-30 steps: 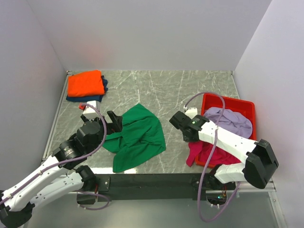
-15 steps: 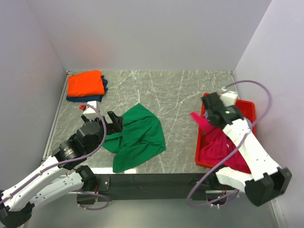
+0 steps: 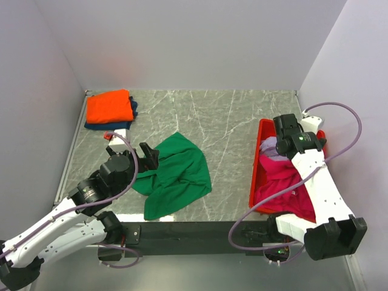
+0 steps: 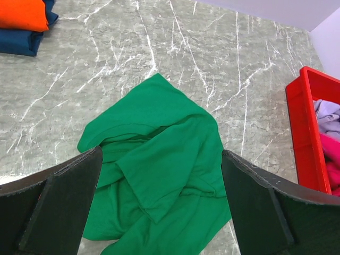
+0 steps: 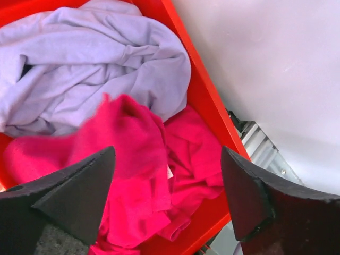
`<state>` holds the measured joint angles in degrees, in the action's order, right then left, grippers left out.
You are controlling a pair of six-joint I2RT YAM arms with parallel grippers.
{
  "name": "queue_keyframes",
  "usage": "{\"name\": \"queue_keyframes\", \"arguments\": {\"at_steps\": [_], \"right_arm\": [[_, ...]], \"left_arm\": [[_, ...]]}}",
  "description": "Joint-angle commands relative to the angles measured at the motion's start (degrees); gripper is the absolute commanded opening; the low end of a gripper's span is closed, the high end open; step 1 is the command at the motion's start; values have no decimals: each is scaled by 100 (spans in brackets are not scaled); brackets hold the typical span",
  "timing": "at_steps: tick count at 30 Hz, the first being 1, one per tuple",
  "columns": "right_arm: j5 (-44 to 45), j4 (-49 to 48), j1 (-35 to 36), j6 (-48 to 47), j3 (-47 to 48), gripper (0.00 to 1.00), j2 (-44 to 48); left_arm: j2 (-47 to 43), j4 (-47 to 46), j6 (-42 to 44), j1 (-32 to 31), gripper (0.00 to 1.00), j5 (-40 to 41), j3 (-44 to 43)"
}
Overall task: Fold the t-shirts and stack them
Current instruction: Flatten the tshirt out
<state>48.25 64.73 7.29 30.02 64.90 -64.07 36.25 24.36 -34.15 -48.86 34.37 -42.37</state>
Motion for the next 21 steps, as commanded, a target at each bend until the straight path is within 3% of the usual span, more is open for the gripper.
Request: {"name": "queue_keyframes", "arguments": {"at_steps": [1, 4, 8, 9, 11, 16, 21], "right_arm": [[80, -92, -8, -39, 302, 88, 61], [-324, -433, 149, -329, 540, 89, 333], [-2052, -1478, 571, -839, 314, 84, 1192], [-3013, -1750, 789, -901, 147, 81, 1335], [-3670, -2437, 1063, -902, -354, 80, 1529], [-4096, -3194, 2362, -708, -917, 78, 1012], [-4060, -3493, 2962, -576, -979, 76, 475]], "left_arm": [[40, -125, -30, -71, 99, 148, 36], [259, -54, -30, -141, 99, 298, -8], [882, 279, -188, -273, 99, 649, -149], [962, 376, -354, -282, 99, 720, -192], [1103, 534, -504, -273, 100, 799, -184], [1217, 439, -847, -255, 99, 589, 9], [1578, -297, -927, 60, 99, -51, 473]]}}
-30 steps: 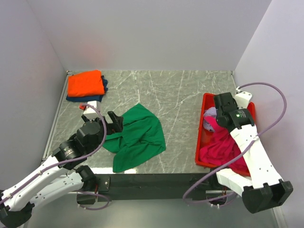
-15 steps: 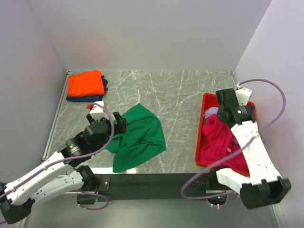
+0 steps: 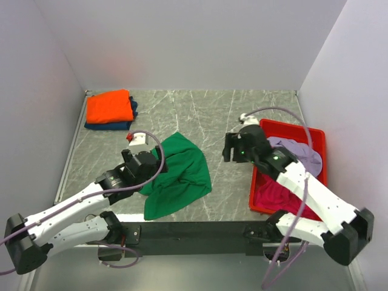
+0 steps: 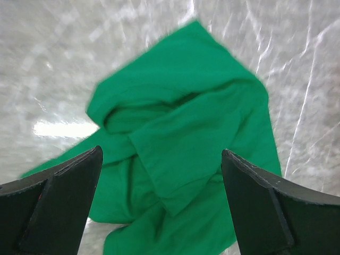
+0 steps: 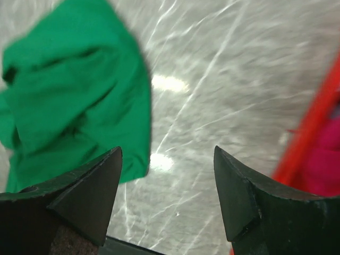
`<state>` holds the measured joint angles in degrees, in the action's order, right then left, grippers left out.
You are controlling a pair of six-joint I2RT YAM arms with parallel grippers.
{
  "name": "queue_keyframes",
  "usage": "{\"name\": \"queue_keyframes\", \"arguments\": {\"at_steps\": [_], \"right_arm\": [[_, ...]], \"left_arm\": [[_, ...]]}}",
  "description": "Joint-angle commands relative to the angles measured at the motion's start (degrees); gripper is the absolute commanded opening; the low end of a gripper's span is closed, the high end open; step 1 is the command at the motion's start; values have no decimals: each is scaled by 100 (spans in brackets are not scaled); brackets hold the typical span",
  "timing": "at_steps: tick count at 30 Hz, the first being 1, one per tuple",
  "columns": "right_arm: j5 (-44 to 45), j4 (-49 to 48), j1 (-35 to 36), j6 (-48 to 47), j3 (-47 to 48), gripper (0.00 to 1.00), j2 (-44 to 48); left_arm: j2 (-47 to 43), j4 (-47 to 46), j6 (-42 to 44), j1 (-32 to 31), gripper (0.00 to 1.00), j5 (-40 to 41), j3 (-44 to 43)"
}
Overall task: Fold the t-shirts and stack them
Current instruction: Flatten the tshirt out
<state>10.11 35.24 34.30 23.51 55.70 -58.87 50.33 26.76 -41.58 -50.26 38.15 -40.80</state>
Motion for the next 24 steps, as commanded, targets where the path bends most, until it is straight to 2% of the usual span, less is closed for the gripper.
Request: {"name": "queue_keyframes", "arguments": {"at_steps": [1, 5, 15, 19, 24], "right_arm": [[-290, -710, 357, 110, -112, 75, -54], [-519, -1098, 796, 180, -314, 75, -63], [-501, -1468, 1465, 356, -552, 74, -520], [-405, -1468, 1649, 374, -499, 74, -678], [-387, -1521, 1737, 339, -420, 74, -906]], "left_arm": [[197, -715, -184, 305, 99, -875, 422], [276, -1243, -263, 754, 95, -1406, 748], [1207, -1947, -350, 913, 87, -1951, 924], [1418, -1693, -403, 965, 84, -1794, 828], [998, -1577, -552, 974, 84, -1600, 1082]]}}
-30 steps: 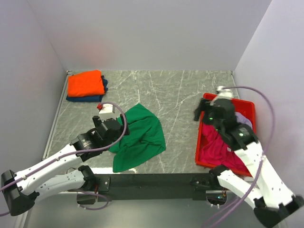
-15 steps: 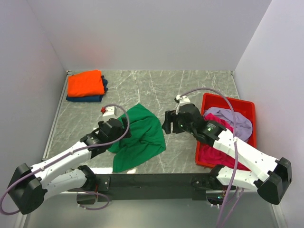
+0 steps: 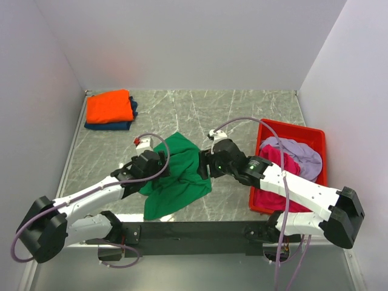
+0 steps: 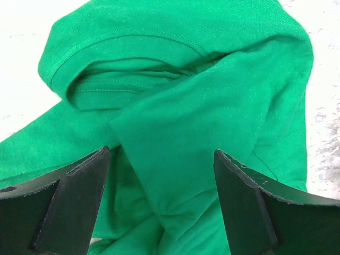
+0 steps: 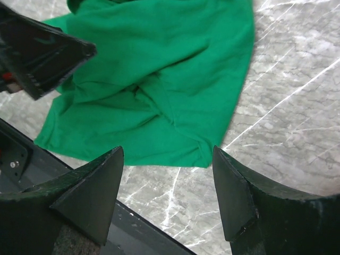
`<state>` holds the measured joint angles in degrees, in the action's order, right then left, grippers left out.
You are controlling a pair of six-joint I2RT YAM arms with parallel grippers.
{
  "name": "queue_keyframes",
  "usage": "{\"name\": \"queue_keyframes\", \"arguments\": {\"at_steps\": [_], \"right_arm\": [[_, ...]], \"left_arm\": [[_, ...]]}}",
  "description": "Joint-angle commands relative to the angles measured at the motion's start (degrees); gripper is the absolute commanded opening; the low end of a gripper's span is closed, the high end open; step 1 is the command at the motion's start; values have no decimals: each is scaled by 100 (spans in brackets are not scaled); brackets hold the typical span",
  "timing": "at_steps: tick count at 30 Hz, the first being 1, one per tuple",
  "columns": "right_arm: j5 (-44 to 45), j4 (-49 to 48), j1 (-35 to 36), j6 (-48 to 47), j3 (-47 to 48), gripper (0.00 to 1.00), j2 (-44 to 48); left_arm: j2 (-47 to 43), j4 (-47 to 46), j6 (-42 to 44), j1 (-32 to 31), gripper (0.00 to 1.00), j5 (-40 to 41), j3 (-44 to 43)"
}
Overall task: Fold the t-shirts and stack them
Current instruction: Flatten the tshirt out
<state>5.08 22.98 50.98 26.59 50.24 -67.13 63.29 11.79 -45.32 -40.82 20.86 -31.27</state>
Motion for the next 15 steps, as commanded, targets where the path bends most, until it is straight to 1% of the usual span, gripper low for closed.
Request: {"name": "queue_keyframes", "arguments": {"at_steps": [1, 3, 5, 10, 15], "right_arm": [[116, -294, 79, 31, 153, 74, -159], [125, -286, 114, 13, 205, 74, -247], [133, -277, 140, 4, 249, 74, -361], [204, -233, 219, -5, 338, 73, -529], [291, -285, 254, -31, 259, 73, -590]], "left_arm": [[-404, -115, -188, 39, 85, 68, 173], [-414, -255, -188, 83, 85, -73, 270], [-256, -353, -188, 100, 85, -284, 305], [43, -747, -205, 100, 83, -513, 349], [175, -1020, -161, 118, 76, -873, 341]]}}
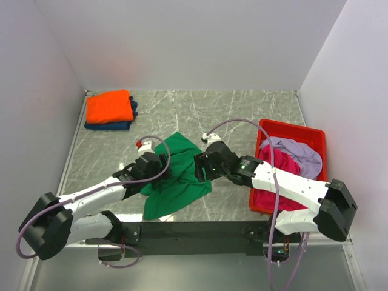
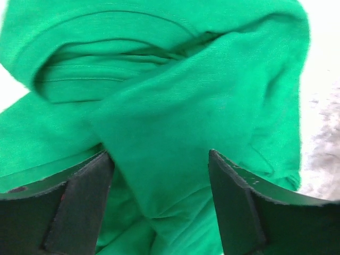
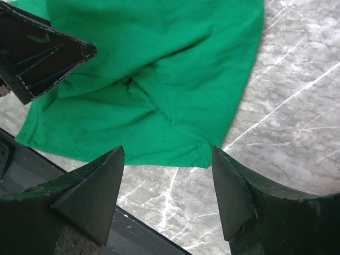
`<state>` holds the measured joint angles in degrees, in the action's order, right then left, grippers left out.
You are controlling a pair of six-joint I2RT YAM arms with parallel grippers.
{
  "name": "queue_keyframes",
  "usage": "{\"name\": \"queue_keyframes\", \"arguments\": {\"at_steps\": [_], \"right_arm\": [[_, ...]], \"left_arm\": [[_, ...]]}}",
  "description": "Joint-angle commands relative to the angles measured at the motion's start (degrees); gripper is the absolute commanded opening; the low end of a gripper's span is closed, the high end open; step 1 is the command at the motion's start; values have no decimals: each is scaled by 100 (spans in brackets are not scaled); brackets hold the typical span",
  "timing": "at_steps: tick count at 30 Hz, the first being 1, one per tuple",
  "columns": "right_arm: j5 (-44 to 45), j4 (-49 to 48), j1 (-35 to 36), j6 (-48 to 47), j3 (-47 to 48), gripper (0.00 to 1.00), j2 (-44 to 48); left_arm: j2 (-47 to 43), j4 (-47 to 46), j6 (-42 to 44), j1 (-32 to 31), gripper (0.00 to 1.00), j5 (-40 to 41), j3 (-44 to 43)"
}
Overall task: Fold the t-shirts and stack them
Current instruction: Flatten the tshirt out
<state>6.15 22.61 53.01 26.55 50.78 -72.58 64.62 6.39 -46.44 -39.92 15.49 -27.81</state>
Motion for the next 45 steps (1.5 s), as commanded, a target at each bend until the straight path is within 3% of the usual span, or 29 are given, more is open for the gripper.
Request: {"name": "queue_keyframes", "arguments": {"at_steps": [1, 2, 5, 7, 8, 16, 28, 39, 41, 42, 45], "right_arm": [[193, -266, 51, -44, 195, 73, -72], [193, -292, 51, -62, 178, 73, -99], [202, -319, 60, -123, 195, 73, -186], [211, -292, 51, -150, 239, 73, -248], [193, -275, 51, -158, 256, 73, -274], [158, -433, 315, 131, 72, 72, -371], [218, -926, 569, 799, -166, 72, -959], [738, -828, 649, 958, -34, 73, -1838], [782, -811, 649, 932, 71, 68, -1970], [904, -724, 649, 931, 124, 55, -2110], [1124, -417, 649, 879, 291, 28, -2138]], "left_arm": [[103, -603, -50, 28, 73, -414, 13], [156, -787, -85, 28, 70, -510, 30], [367, -1121, -155, 37, 44, -853, 4], [472, -1184, -173, 63, 3, -1003, -205], [490, -1106, -138, 90, 1, -1021, -329], [-54, -244, 495, 677, 0, -915, -1568], [-722, -156, 838, 2040, 1, -1628, -1130], [-688, -331, 838, 2427, 1, -2005, -1112], [-696, -349, 829, 2445, 1, -2049, -1121], [-740, -332, 829, 2454, 1, -2050, -1130], [-976, -157, 855, 2454, 1, -1979, -1191]]}}
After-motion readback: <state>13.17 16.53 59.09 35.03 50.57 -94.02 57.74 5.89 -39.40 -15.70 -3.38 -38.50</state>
